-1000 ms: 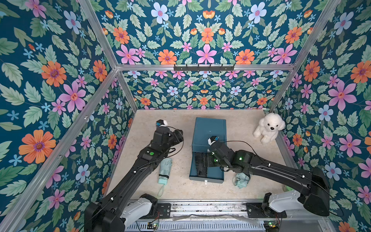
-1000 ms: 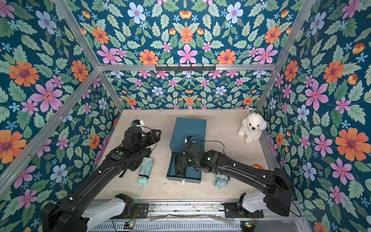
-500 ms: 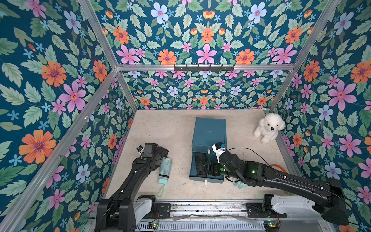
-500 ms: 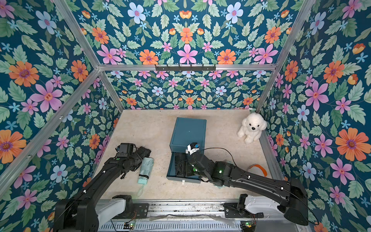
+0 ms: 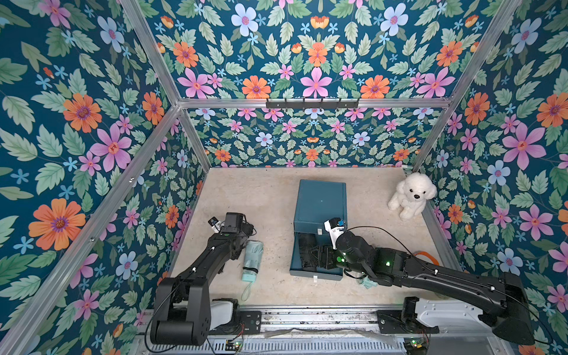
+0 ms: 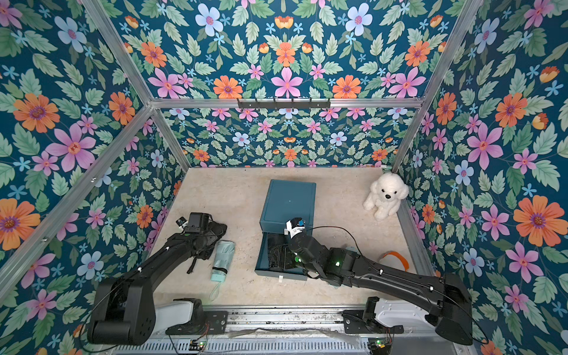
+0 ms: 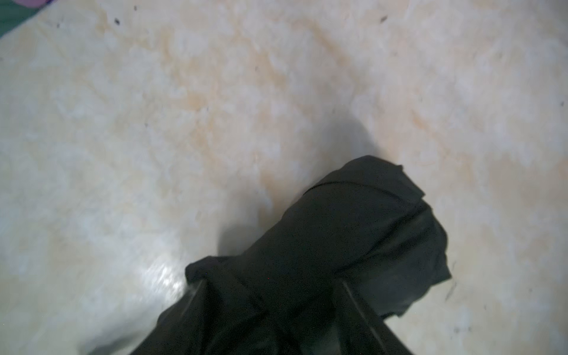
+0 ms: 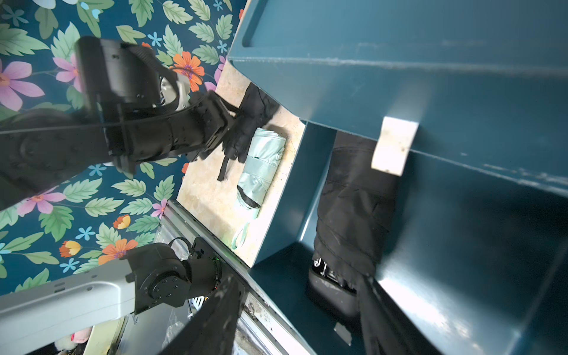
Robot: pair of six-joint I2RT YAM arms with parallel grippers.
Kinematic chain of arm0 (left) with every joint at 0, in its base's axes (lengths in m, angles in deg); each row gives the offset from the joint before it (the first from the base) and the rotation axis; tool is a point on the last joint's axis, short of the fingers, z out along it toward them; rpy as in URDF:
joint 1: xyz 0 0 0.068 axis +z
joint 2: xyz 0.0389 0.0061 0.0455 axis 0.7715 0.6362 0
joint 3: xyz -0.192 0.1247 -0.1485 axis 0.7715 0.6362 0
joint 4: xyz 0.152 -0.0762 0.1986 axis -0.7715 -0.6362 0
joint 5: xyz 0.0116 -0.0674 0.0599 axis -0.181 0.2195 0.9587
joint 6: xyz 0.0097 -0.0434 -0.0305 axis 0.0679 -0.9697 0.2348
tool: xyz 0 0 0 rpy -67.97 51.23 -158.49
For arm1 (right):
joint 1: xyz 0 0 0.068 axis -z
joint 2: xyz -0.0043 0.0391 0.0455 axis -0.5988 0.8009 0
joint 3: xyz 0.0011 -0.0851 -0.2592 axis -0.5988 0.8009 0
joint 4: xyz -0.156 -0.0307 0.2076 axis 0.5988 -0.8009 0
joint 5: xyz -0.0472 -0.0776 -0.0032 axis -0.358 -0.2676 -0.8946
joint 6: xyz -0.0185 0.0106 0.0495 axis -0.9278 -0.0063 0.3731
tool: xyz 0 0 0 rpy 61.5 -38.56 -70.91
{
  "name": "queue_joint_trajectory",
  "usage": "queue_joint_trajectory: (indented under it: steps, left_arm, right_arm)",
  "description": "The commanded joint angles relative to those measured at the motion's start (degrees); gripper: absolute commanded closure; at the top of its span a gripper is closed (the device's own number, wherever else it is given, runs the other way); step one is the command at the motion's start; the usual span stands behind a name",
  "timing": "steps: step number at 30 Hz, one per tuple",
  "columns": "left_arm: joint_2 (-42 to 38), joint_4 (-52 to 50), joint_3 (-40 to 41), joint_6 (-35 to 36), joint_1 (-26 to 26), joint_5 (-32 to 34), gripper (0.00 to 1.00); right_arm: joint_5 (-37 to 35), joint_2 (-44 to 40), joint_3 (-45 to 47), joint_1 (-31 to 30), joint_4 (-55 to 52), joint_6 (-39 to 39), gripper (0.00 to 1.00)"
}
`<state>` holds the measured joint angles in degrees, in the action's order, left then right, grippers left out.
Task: Place the umbrella in the drawer by color
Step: Pick up the umbrella from the center of the board.
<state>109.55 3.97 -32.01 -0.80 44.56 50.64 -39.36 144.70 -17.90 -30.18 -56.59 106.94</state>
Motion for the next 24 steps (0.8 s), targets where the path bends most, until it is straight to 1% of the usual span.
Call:
queue_joint_trajectory:
  steps: [1,2,3,4,5,7,8,12,16,17,18,19,20,21,24]
  left_arm:
    - [3.39,-3.11,0.45,-2.61,0.05,-1.3,0.52]
    - [3.75,-3.44,0.18,-3.06,0.05,-0.38,0.59]
    - [3.62,-3.55,0.11,-3.28,0.05,0.26,0.65]
    - [3.52,-3.64,-0.03,-3.26,0.05,1.03,0.74]
    - [3.44,-3.96,-0.3,-3.25,0.05,1.8,0.81]
    - [3.45,-4.17,-0.85,-2.88,0.05,2.14,0.9]
    - [3.54,-4.1,-1.08,-2.69,0.05,2.23,1.0]
    - [2.53,-3.99,-1.91,-2.51,0.05,1.47,1.0]
    - [-1.51,-4.25,-3.86,-0.26,-0.04,-0.81,1.0]
    - [-1.91,-5.24,-4.88,0.35,-0.04,-0.29,0.84]
    - [-1.94,-5.88,-5.49,0.67,-0.02,0.43,0.64]
    - [-1.62,-6.34,-5.98,1.11,-0.04,0.82,0.45]
    - [-0.93,-6.52,-6.32,1.87,-0.05,0.66,0.37]
    - [-0.21,-6.97,-6.65,1.93,0.0,0.19,0.31]
    - [1.04,-5.43,-5.6,2.72,-0.34,-3.95,0.28]
  right_arm:
    - [0.61,-0.76,0.65,-0.23,3.26,0.75,0.35]
    - [0.75,-0.87,0.87,-0.44,3.8,0.92,0.35]
    - [0.9,-0.88,0.98,-0.62,4.25,1.0,0.35]
    - [1.15,-0.85,1.08,-0.8,4.68,1.16,0.35]
    - [1.19,-0.74,1.09,-0.98,5.11,1.27,0.35]
    - [1.3,-0.34,0.95,-1.31,5.91,1.38,0.35]
    - [1.3,0.01,0.68,-1.54,6.0,1.39,0.35]
    - [0.63,1.04,-0.74,-2.45,6.1,1.0,0.35]
    - [0.17,1.75,-2.01,-3.25,6.28,0.79,0.35]
    - [0.05,2.0,-2.18,-3.31,6.13,0.67,0.35]
    - [-0.1,2.05,-2.21,-3.35,6.1,0.66,0.35]
    - [-0.23,2.2,-2.24,-3.35,6.13,0.66,0.35]
    - [-0.36,2.28,-2.08,-3.35,6.21,0.65,0.35]
    - [-0.47,2.4,-2.08,-3.31,6.22,0.64,0.35]
    - [-0.81,2.36,-1.86,-3.35,6.12,0.85,0.35]
